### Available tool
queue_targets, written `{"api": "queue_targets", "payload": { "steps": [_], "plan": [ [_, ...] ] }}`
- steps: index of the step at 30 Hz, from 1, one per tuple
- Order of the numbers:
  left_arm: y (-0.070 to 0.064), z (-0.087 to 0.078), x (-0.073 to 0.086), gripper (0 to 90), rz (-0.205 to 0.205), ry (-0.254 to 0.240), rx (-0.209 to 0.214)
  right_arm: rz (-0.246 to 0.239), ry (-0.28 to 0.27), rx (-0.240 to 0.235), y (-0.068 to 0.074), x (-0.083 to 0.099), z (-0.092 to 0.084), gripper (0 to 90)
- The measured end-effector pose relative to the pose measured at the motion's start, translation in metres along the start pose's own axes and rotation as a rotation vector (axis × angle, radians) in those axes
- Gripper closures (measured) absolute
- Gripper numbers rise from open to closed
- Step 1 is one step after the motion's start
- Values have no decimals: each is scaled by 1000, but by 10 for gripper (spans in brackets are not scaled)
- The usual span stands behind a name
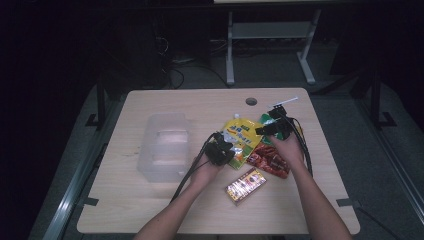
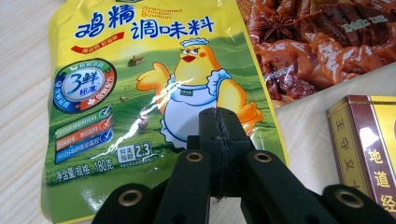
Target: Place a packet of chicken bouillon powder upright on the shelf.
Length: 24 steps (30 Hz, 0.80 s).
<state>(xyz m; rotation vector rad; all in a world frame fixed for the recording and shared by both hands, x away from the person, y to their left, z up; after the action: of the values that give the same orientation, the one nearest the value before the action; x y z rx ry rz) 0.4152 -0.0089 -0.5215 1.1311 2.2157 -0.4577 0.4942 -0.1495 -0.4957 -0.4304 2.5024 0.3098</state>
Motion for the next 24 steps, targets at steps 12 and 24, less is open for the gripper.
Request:
{"api": "queue_targets", "payload": {
  "steps": [12, 24],
  "plan": [
    [-1, 2, 0, 898, 0, 13, -2, 64, 31, -4, -8, 4, 20, 361],
    [-2, 3, 2, 898, 26, 43, 3, 128, 45, -63, -8, 9, 32, 491]
  ]
}}
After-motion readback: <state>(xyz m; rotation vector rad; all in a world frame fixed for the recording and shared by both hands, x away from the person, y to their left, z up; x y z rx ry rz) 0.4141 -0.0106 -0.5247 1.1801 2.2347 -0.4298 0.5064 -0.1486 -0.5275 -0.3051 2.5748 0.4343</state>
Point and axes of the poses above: each handheld gripper's, and its own axes: z roughly forward along the jaws, x roughly out of its underside, y roughly to its left, the point moved 10 cm from there along z, roughly forward along the jaws, and after that the axes turned 5 degrees about x, right-handed, at the moved point
